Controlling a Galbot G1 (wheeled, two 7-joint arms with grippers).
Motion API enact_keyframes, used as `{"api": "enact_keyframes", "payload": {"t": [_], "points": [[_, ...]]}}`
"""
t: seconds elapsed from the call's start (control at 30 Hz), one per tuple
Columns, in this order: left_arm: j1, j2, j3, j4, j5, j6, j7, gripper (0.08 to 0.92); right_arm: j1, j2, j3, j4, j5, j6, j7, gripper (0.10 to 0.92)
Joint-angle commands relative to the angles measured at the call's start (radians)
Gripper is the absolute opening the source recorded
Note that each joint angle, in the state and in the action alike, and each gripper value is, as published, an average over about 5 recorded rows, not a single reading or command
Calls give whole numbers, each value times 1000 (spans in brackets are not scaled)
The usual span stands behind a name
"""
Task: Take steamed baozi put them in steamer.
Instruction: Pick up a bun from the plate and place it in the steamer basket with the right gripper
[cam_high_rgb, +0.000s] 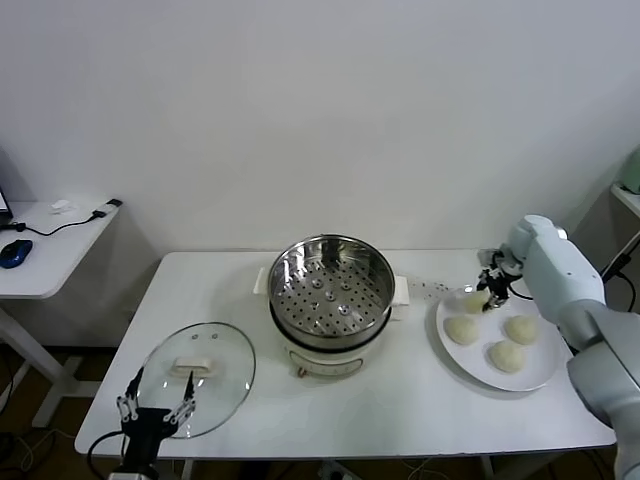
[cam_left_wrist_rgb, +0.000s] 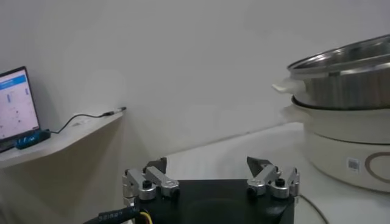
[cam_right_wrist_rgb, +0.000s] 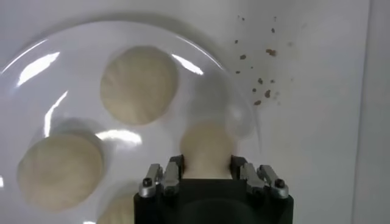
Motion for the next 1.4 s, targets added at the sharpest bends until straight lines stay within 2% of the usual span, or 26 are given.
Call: {"api": "enact_keyframes", "payload": {"t": [0.03,0.2,0.37,0.63,0.8,0.97,1.4], "points": [[4,1,-1,-3,-1,-1,0,823,147,-85,-323,238,256,12,-52,517],[11,0,1,-6,-1,-2,0,823,355,-57,-525,391,316,126,-70,513],[20,0,0,-10,-1,-3,-1,823,497,23,-642,519,291,247,-69,515],[34,1,0,-15,-3,-4,-1,823,446,192,-534,630,-10,440,4,518],[36,3,0,-14,-8,-2,-1,823,378,280,-484,625,-97,473,25,518],[41,5,-2,-15,-16,-2,-1,823,286,347,-448,548,-185,494,43,518],[52,13,-14,-2,-35,-3,-1,823,117,418,-389,395,-298,516,74,518]]}}
